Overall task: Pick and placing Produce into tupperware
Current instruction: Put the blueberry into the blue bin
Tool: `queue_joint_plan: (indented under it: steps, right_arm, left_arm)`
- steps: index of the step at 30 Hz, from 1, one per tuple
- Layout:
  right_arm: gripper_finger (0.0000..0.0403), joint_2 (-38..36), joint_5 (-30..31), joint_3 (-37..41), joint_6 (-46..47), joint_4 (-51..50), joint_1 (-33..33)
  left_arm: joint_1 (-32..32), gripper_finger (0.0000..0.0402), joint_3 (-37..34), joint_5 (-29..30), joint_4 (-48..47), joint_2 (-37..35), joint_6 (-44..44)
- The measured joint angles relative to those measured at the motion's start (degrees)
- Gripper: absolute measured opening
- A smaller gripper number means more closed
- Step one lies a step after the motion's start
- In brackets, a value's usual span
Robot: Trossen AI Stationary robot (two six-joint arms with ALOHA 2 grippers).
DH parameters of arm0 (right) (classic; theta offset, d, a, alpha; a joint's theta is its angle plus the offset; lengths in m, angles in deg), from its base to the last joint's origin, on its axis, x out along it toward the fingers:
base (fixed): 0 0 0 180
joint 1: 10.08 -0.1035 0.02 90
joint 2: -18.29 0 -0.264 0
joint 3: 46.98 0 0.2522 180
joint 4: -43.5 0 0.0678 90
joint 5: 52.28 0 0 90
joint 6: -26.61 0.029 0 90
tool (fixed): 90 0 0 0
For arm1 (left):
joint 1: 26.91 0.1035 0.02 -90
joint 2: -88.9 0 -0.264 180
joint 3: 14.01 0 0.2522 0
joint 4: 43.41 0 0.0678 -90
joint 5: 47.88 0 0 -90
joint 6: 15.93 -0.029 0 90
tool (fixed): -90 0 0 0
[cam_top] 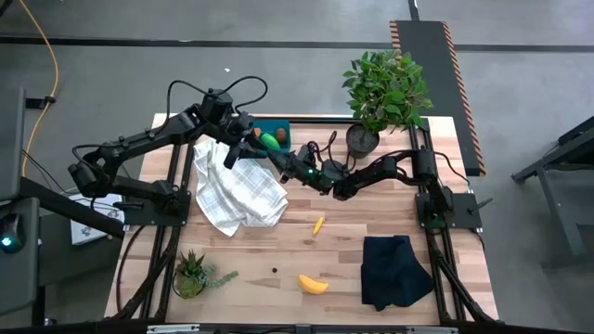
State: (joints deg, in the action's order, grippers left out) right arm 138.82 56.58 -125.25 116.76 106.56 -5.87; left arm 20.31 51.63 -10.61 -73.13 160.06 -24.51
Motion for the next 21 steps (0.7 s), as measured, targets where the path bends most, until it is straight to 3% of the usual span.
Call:
queue_joint_plan:
  steps: [21]
  right_arm:
    - [0.0057,0.00,-0.49,-0.02,0.48,-0.75,0.07]
  left_arm:
    - [-0.79,0.0138,0.00,0.96,2.37,0.33,1.37]
